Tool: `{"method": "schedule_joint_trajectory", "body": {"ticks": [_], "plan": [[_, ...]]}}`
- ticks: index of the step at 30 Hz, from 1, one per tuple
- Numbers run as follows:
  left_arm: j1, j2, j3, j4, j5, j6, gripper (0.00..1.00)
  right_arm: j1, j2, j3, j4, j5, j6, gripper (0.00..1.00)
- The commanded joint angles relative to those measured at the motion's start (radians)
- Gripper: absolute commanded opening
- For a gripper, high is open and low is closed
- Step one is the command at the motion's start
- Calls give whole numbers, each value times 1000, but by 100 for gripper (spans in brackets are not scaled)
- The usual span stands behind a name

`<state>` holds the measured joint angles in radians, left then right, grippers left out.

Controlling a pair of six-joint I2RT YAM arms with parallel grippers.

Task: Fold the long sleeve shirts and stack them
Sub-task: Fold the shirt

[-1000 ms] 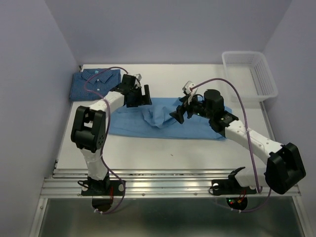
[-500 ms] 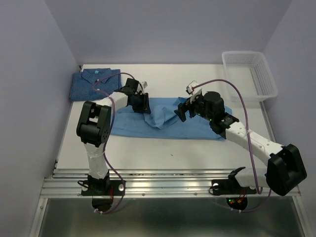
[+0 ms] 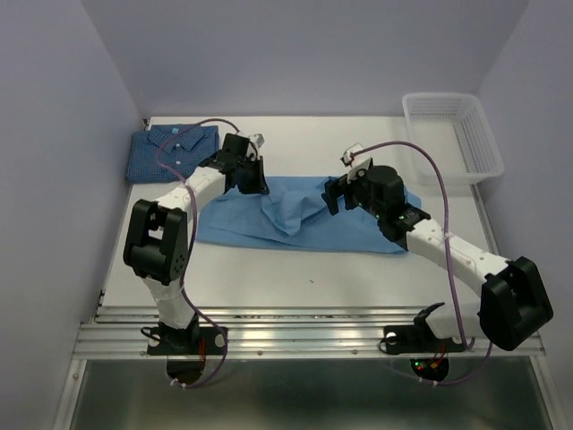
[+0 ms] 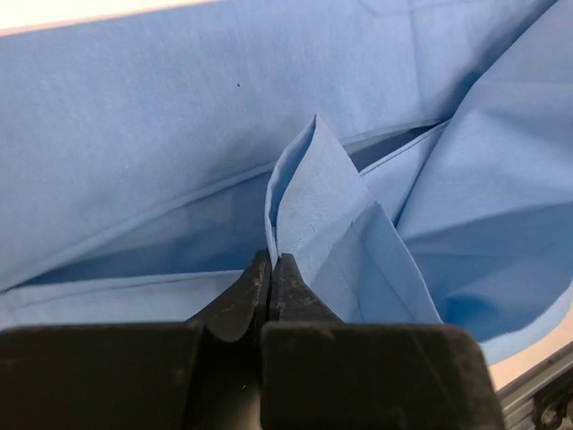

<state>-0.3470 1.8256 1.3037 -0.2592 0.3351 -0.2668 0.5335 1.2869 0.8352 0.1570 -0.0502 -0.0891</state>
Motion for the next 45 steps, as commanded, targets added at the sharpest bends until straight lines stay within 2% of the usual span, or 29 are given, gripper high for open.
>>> {"method": "schedule_joint_trajectory", "body": {"ticks": [1, 3, 6, 8, 10, 11, 19, 28, 36, 42, 43, 45], "plan": [[-4, -164, 42, 29, -137, -49, 0, -41, 49, 44, 16, 187, 86, 100], [-6, -227, 42, 41, -166, -61, 0, -61, 66, 61, 18, 167, 126, 100], [-7, -308, 16, 55, -194, -72, 0, -85, 63, 64, 7, 124, 101, 100], [-7, -363, 0, 63, -176, -74, 0, -112, 46, 41, -2, 17, -47, 100], [-9, -390, -9, 70, -145, -62, 0, -148, 22, 21, -1, -23, -163, 100], [-9, -405, -14, 71, -139, -63, 0, -200, 23, 36, -5, -74, -172, 100], [-7, -307, -26, 37, -143, -72, 0, -245, 106, 146, -79, -97, -83, 100], [-10, -262, 63, -43, -243, -106, 0, -245, 118, 110, -120, -218, -5, 100], [-10, -226, 80, -173, -409, -135, 1, -245, 138, 82, -146, -96, 72, 100], [-9, -219, 65, -192, -438, -144, 14, -245, 166, 87, -151, -80, 84, 100], [-10, -218, 63, -195, -442, -144, 22, -245, 167, 85, -151, -80, 84, 100], [-10, -215, 62, -196, -446, -143, 27, -245, 169, 85, -151, -80, 83, 100]]}}
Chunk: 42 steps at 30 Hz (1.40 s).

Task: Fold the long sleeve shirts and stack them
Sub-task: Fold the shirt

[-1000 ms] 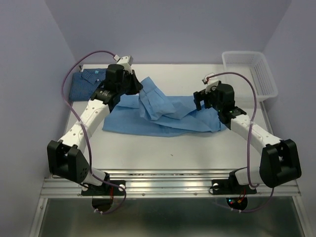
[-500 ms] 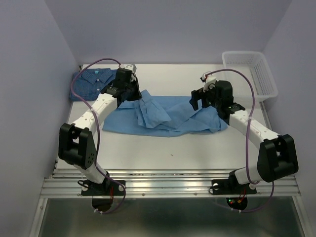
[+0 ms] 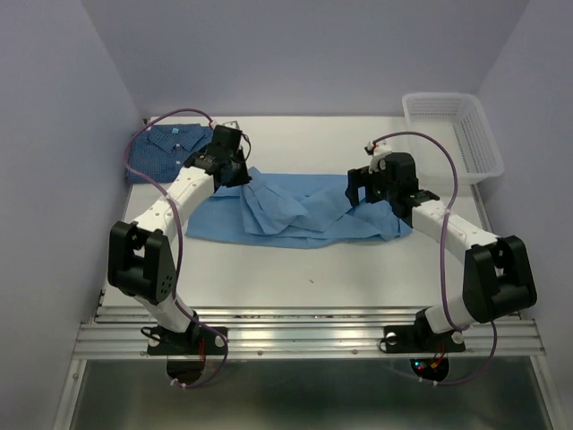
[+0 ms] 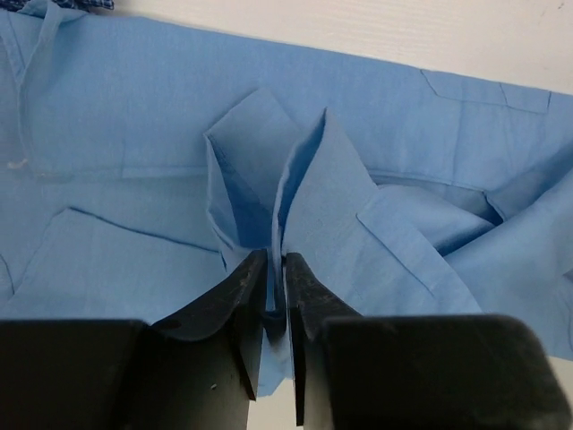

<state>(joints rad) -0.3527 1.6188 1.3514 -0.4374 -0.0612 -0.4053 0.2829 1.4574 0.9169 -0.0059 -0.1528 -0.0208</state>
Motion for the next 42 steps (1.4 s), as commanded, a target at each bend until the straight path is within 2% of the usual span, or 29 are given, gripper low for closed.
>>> {"method": "schedule_joint_trajectory", "body": {"ticks": [1, 4, 10, 12, 15, 24, 26, 42], "plan": [[-5, -7, 9, -18, -49, -3, 30, 6, -2, 4, 12, 22, 15, 100], [-5, 12, 6, -15, -34, 2, 39, 6, 1, 2, 12, 25, 13, 100], [-5, 38, -14, 2, 14, 5, 46, 6, 4, 0, 9, 27, 9, 100], [-5, 47, -18, -3, 0, 5, 56, 6, 8, 0, 7, 22, 10, 100], [-5, 61, -24, 8, 9, 11, 64, 6, 12, -1, 9, 18, 9, 100], [3, 206, 11, 32, 18, 5, 66, 6, 14, 0, 9, 30, 10, 100], [8, 228, 17, 26, 11, 0, 64, 6, 12, -1, 9, 39, 9, 100], [15, 197, -51, -18, -61, -27, 66, 6, 24, 4, 9, 10, 5, 100]]}}
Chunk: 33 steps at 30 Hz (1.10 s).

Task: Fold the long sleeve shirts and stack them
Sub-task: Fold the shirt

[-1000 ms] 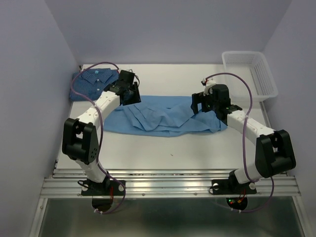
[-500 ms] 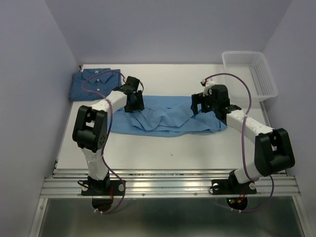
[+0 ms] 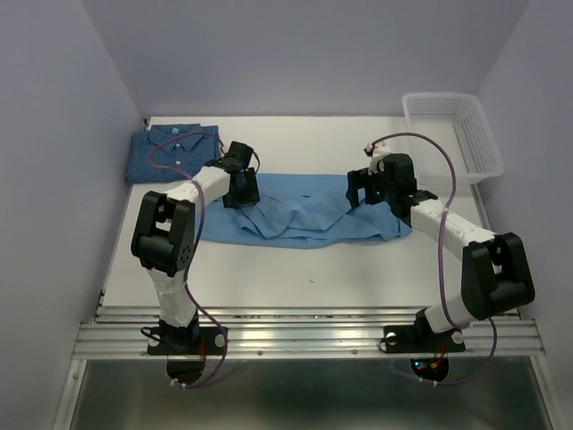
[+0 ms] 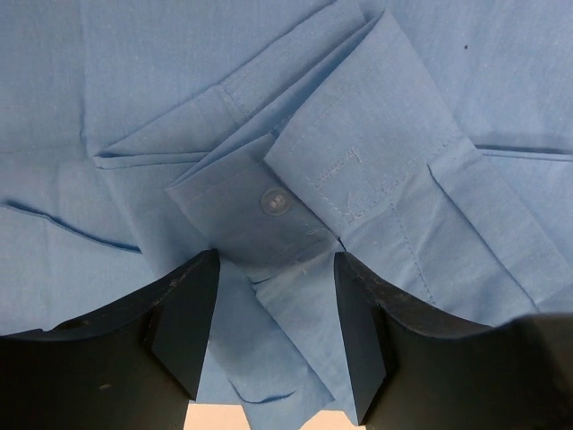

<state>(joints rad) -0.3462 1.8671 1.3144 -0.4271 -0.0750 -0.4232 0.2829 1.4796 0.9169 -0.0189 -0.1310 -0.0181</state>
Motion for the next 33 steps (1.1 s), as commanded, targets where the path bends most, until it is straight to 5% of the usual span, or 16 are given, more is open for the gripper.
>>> {"method": "schedule_joint_trajectory", "body": {"ticks": [1, 33], "plan": [[9, -52, -17, -30, -52, -9, 66, 6, -1, 4, 20, -10, 3, 100], [49, 104, 160, 122, 138, -6, 61, 6, -38, -7, -12, 7, -6, 100]]}}
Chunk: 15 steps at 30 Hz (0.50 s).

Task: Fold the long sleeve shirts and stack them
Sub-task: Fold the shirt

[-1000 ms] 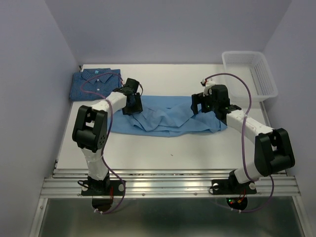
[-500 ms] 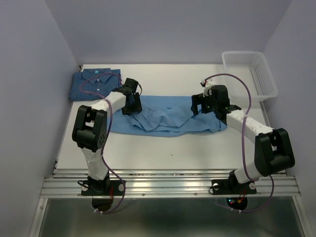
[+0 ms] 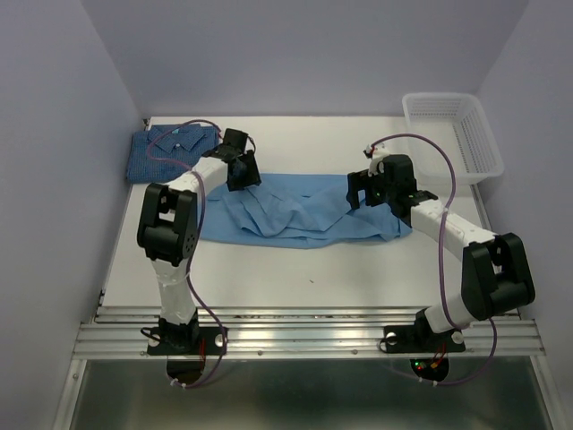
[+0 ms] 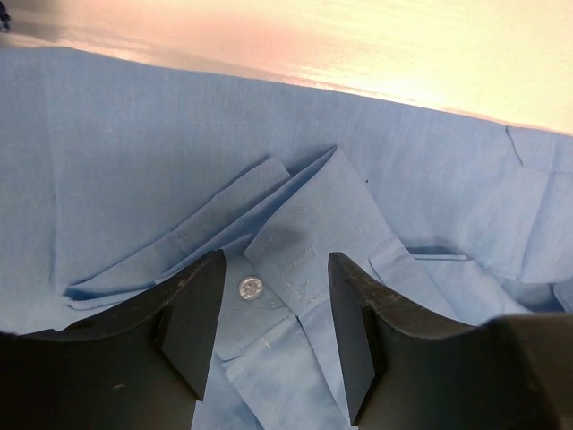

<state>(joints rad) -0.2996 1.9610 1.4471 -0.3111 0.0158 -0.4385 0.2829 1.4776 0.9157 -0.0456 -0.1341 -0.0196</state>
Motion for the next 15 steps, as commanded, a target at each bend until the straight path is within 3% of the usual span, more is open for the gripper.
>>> {"method": "schedule_joint_trajectory", "body": {"ticks": [1, 7, 11, 15], "plan": [[2, 13, 22, -12, 43, 11, 61, 6, -37, -6, 15, 8, -5, 100], [23, -77, -88, 9, -65, -12, 67, 6, -39, -8, 16, -12, -8, 100], [59, -102, -108, 66, -99, 30, 91, 6, -31, -5, 16, -24, -8, 100], [76, -93, -90, 118, -28, 150, 95, 6, -26, -1, 16, -29, -9, 100]]}}
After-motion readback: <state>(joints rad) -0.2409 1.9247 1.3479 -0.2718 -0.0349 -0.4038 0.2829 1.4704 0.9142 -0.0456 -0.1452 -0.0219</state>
